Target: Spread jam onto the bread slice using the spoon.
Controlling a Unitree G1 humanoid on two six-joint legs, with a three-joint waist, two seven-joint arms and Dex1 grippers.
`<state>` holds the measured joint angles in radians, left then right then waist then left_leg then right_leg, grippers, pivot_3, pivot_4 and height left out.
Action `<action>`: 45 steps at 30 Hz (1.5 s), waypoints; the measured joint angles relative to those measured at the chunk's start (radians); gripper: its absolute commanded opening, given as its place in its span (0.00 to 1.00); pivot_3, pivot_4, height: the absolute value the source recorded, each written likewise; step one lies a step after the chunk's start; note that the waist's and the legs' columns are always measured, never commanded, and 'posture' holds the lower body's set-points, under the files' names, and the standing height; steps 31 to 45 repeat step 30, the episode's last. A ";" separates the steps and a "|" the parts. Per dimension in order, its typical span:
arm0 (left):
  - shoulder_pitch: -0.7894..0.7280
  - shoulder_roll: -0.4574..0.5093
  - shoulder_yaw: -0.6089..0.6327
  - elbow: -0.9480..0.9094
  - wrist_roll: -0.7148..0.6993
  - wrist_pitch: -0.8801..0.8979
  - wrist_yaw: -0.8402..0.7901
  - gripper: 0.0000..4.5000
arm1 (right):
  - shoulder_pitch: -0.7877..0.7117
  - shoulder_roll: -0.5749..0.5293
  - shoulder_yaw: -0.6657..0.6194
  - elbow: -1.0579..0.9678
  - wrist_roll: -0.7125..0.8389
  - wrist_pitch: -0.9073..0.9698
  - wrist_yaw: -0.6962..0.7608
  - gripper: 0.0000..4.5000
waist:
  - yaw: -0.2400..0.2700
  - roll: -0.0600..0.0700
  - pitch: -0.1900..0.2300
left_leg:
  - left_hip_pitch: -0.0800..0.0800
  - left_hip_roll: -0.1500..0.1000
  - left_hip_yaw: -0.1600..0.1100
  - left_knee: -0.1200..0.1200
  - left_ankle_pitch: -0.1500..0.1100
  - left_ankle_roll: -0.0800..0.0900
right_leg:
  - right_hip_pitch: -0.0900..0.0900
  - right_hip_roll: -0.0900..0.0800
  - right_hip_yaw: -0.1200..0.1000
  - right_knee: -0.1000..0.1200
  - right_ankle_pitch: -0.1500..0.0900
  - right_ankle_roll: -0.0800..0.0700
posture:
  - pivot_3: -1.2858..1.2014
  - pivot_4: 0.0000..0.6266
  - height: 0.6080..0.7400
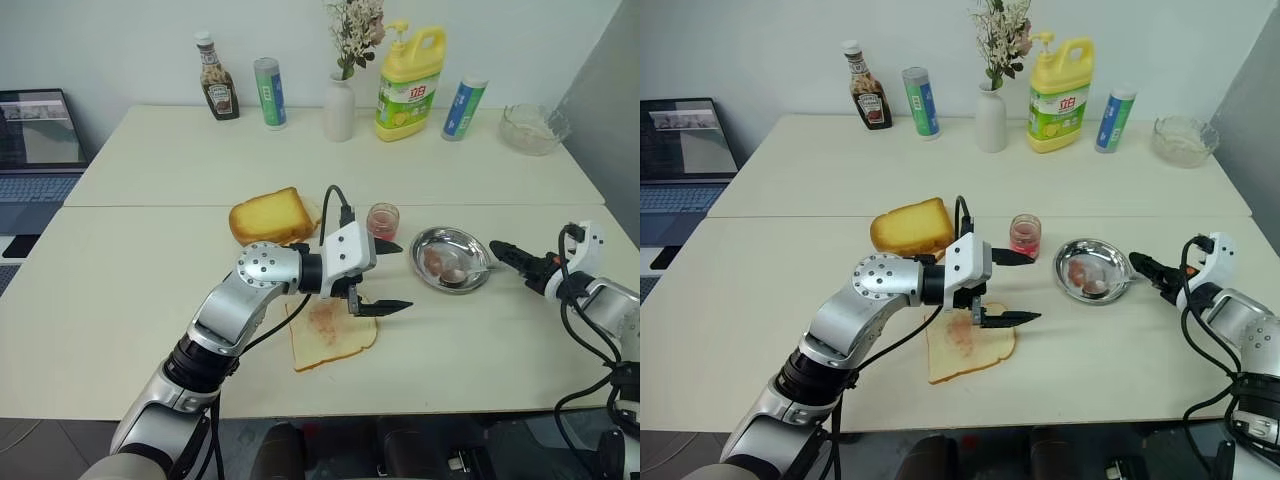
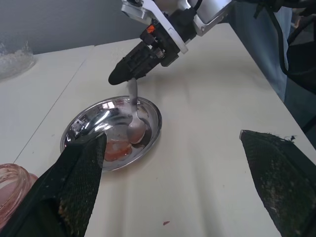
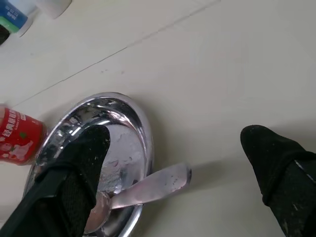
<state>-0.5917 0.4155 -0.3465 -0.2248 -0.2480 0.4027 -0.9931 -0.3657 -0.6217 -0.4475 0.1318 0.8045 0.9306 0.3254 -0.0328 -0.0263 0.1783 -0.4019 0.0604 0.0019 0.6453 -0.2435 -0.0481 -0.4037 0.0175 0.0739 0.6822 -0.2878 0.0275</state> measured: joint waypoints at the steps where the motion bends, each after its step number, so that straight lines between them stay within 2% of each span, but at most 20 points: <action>1: 0.000 0.000 0.000 0.000 0.001 0.000 0.000 1.00 | 0.000 0.000 0.000 -0.014 -0.006 -0.011 0.001 0.99 | 0.001 0.000 0.000 | 0.000 0.000 0.000 0.000 0.000 0.000 | 0.000 0.000 0.000 0.000 0.000 0.000 | 0.52 0.24 1.00; 9: 0.008 0.001 0.008 0.000 -0.001 -0.001 0.005 1.00 | 0.071 -0.012 0.048 -0.131 -0.199 -0.205 0.002 0.99 | 0.001 0.000 0.000 | 0.000 0.000 0.000 0.000 0.000 0.000 | 0.000 0.000 0.000 0.000 0.000 0.000 | 0.52 0.24 1.00; 13: 0.040 0.045 0.070 -0.003 -0.008 0.007 0.033 1.00 | 0.109 -0.013 0.007 -0.248 -0.188 -0.249 0.029 0.99 | -0.003 0.001 0.000 | 0.000 0.001 -0.001 0.000 0.000 0.000 | 0.000 0.000 0.000 0.001 0.000 0.000 | 0.52 0.24 1.00; 19: 0.138 0.229 0.218 -0.025 0.031 0.015 0.090 1.00 | 0.275 -0.077 -0.001 -0.556 -0.081 -0.224 0.184 0.99 | 0.000 0.001 0.000 | 0.000 0.001 -0.001 -0.001 0.000 0.000 | 0.000 0.000 -0.001 0.000 0.000 0.000 | 0.52 0.24 1.00; 23: 0.308 0.361 0.306 -0.037 0.034 -0.025 0.063 1.00 | 0.423 -0.122 0.002 -0.698 -0.063 -0.231 0.300 0.99 | 0.001 0.001 0.000 | 0.000 0.001 -0.001 -0.001 0.000 0.000 | 0.000 -0.001 -0.001 0.000 0.000 0.000 | 0.52 0.24 1.00; 27: 0.442 0.409 0.366 -0.032 0.031 -0.089 0.037 1.00 | 0.579 -0.214 0.017 -0.796 -0.050 -0.234 0.443 0.99 | 0.004 0.000 0.000 | 0.001 0.001 -0.001 0.000 0.000 0.000 | 0.000 -0.001 -0.002 0.000 -0.002 0.004 | 0.52 0.24 1.00; 30: 0.498 0.422 0.393 -0.034 0.030 -0.112 0.025 1.00 | 0.630 -0.251 0.038 -0.820 -0.089 -0.270 0.509 0.99 | 0.005 -0.002 0.000 | 0.002 0.001 0.000 0.001 0.000 0.000 | 0.001 -0.001 -0.002 0.000 -0.002 0.004 | 0.52 0.24 1.00; 45: 0.498 0.422 0.393 -0.034 0.030 -0.112 0.025 1.00 | 0.630 -0.251 0.038 -0.820 -0.089 -0.270 0.509 0.99 | 0.005 -0.002 0.000 | 0.002 0.001 0.000 0.001 0.000 0.000 | 0.001 -0.001 -0.002 0.000 -0.002 0.004 | 0.52 0.24 1.00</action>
